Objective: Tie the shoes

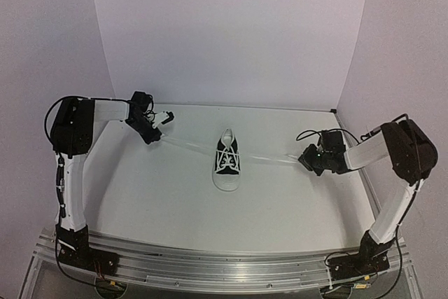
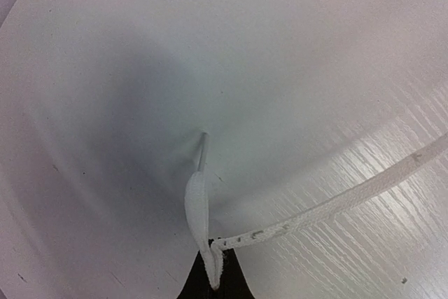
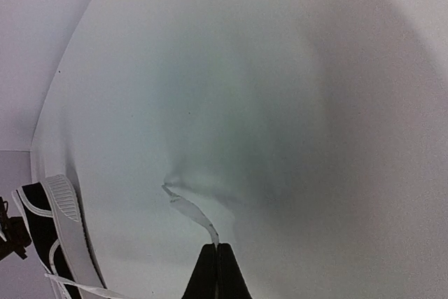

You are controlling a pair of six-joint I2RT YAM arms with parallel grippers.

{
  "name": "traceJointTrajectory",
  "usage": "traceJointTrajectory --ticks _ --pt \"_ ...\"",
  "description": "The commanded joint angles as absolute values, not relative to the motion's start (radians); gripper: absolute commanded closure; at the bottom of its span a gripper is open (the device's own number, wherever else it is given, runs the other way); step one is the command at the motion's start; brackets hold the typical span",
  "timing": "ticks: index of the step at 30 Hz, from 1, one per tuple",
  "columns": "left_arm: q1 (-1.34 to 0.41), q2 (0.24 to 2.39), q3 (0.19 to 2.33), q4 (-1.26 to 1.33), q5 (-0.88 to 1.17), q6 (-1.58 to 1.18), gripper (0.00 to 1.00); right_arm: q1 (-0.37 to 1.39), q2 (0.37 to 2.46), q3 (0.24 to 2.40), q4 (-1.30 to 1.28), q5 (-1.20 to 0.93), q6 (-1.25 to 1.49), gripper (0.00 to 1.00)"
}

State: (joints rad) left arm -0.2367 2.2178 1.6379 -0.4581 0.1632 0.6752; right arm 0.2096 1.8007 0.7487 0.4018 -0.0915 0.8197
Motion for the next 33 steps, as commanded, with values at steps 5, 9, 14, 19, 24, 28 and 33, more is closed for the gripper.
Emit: traceJointTrajectory --ticks 5,9,14,19,24,28,33 --pt "-0.297 2.047 1.907 -0.777 0.469 0.475 1.0 0.211 1.839 0.891 0.072 -0.156 0.824 0.58" --pt "-0.331 2.017 1.998 -0.895 0.562 0.426 1.0 0.214 1.763 0.917 -0.077 -0.068 0.789 0.38" --pt "-0.362 1.997 2.104 -0.994 0.691 0.348 1.0 0.393 1.68 1.081 -0.056 0.062 0.378 0.07" --pt "-0.377 1.995 2.166 -1.009 0.725 0.301 1.0 0.603 1.797 1.177 0.288 -0.234 -0.128 0.11" --pt "-0.398 1.981 2.148 -1.002 0.712 0.299 1.0 0.666 2.017 1.388 0.34 -0.348 -0.2 0.18" --pt "-0.402 1.976 2.149 -0.997 0.697 0.302 1.0 0.693 2.135 1.539 0.342 -0.381 -0.191 0.3" --pt "-0.404 1.969 2.135 -0.997 0.689 0.311 1.0 0.695 2.175 1.573 0.356 -0.287 -0.168 0.56"
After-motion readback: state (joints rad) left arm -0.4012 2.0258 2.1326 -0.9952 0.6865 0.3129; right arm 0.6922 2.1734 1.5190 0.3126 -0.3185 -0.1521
